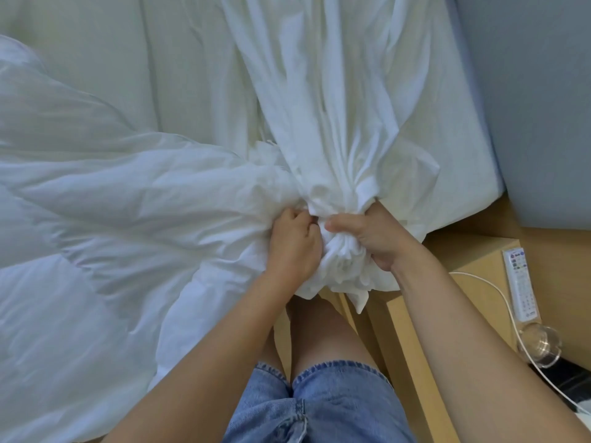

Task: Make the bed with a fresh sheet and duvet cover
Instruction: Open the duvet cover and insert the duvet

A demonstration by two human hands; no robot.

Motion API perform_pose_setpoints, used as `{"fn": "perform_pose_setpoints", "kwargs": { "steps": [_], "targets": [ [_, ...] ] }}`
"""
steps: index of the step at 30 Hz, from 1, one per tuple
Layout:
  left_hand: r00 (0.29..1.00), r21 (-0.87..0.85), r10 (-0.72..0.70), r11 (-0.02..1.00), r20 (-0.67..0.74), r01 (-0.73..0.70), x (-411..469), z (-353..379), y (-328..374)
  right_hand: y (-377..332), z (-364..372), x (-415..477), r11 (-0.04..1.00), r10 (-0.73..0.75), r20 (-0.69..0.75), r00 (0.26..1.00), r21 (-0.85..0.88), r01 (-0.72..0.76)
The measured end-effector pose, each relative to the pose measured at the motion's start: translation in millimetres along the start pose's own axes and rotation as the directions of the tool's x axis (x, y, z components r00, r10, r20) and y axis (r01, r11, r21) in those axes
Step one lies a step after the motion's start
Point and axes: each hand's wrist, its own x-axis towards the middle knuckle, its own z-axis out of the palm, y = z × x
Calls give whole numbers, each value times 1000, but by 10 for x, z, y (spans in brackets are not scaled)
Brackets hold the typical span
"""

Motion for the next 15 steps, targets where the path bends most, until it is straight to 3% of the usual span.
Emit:
{"fn": "perform_pose_setpoints", "kwargs": {
  "steps": [1, 2, 3, 4, 5, 9, 13, 15],
  "targets": [
    [991, -235, -95, 965, 89, 114, 1, -60, 42, 0, 36, 17, 1000, 4, 35, 999, -28, -3],
    [969, -462, -167, 855, 181, 234, 3, -125, 72, -5, 77, 30, 998, -1, 72, 997, -58, 5],
    [939, -662, -185, 670, 290, 336, 10, -194, 109, -12, 122, 39, 996, -9, 111, 994, -86, 19],
    [923, -772, -152, 510, 353, 380, 22, -240, 128, -22, 171, 51, 992, -22, 144, 989, -120, 39],
    [924, -804, -117, 460, 365, 376, 50, -255, 120, -42, 216, 51, 986, -34, 172, 985, -158, 62],
    [938, -747, -146, 572, 314, 339, 148, -278, 182, -31, 259, 102, 946, -32, 194, 980, -310, 92],
    [887, -755, -364, 485, 286, 442, 257, -235, 264, 49, 213, 77, 929, -58, 250, 967, -340, 144],
    [870, -790, -422, 430, 253, 438, 287, -200, 274, 61, 121, 47, 950, -90, 262, 961, -266, 162]
  ]
}}
